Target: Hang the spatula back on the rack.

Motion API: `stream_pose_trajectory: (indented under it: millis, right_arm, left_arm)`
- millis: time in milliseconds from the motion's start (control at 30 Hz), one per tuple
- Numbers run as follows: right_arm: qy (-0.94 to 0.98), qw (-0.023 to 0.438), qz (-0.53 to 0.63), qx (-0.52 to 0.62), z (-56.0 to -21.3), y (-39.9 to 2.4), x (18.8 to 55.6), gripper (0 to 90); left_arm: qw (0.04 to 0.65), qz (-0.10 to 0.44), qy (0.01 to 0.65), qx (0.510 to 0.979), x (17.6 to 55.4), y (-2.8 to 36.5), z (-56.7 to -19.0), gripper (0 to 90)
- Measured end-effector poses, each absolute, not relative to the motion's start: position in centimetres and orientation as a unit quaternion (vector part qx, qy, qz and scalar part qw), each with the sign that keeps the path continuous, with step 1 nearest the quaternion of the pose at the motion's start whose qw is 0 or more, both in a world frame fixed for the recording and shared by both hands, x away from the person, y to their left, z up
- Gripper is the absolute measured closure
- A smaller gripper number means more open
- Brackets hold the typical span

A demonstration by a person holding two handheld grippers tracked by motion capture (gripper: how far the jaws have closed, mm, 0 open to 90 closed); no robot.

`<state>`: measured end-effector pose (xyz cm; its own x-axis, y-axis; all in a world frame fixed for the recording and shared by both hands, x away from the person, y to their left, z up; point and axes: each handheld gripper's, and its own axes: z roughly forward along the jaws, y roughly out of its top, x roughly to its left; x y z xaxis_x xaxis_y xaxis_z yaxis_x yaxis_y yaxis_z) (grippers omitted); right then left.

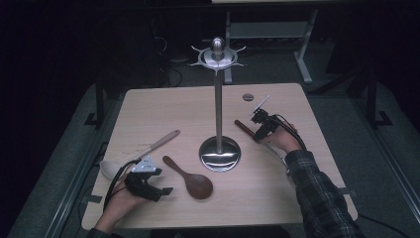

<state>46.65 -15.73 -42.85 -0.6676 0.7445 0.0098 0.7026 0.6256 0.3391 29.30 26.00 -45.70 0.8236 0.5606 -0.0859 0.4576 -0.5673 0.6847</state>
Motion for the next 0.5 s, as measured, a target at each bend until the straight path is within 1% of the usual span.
stream_pose_trajectory:
  millis: [200,467,500]
  right_arm:
    - [0.903,0.062,0.136,0.403,-43.6,-15.2,47.6,64.3]
    - [0.903,0.055,0.129,0.406,-44.1,-14.9,48.0,67.6]
    - [0.902,0.054,0.129,0.407,-44.2,-14.8,48.0,69.5]
  left_arm:
    - [0.365,0.070,0.288,0.882,29.3,26.0,-45.7,14.5]
    - [0.367,0.070,0.288,0.882,29.3,26.0,-45.7,14.5]
    - [0.367,0.070,0.288,0.882,29.3,26.0,-45.7,14.5]
